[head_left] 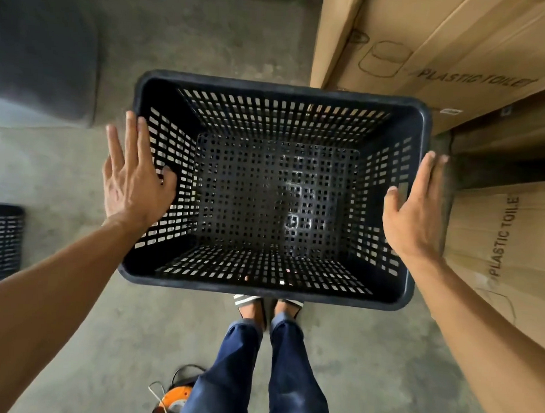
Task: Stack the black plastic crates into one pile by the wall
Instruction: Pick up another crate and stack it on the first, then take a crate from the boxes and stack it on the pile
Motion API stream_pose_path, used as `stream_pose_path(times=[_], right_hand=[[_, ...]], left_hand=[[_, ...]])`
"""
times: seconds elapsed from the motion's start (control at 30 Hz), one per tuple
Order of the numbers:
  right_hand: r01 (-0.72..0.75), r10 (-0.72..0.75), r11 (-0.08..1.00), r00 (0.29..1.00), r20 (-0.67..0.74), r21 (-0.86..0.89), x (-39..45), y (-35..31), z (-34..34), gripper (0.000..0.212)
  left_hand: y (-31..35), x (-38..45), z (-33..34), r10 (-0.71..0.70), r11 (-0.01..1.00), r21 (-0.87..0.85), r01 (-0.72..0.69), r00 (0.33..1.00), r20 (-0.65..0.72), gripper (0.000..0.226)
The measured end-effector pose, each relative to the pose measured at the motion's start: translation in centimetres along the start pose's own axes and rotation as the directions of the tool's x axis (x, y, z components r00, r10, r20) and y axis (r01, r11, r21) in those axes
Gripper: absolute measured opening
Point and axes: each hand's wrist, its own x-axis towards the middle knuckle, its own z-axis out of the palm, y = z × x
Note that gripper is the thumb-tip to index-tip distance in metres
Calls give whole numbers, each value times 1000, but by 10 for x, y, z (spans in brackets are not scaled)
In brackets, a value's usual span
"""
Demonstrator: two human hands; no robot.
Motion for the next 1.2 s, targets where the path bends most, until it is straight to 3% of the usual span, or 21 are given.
stream_pose_path(times=[0.17, 0.3, 0.4, 0.57, 0.83, 1.03, 1.2], right_hand=[[10, -12, 1000, 993, 114, 17, 5, 1, -6, 80], [-71, 60, 997, 944, 325, 23, 7, 5, -29, 81], [-141, 103, 987, 924, 368, 79, -3, 4, -68, 77], [-213, 177, 972, 943, 282, 102, -28, 19, -157, 75], [-364, 363, 919, 931, 34, 154, -44, 78, -307, 68], [-402, 454, 875, 876, -165, 270, -41, 136, -406, 67], [-412, 512, 822, 838, -192, 393, -34, 216, -482, 68]], left_hand=[[-1, 4, -6, 10, 1000, 28, -14, 993, 118, 96], [13, 2, -25, -23, 1000, 13, 21, 977, 214, 96], [42, -3, -54, 39, 999, -37, -31, 971, 237, 93], [114, -2, -126, 198, 977, -127, -172, 949, 244, 84], [238, 9, -245, 369, 906, -270, -326, 921, 127, 68], [379, -11, -307, 521, 791, -365, -490, 854, -18, 59], [516, -42, -341, 593, 719, -413, -559, 803, -54, 58]])
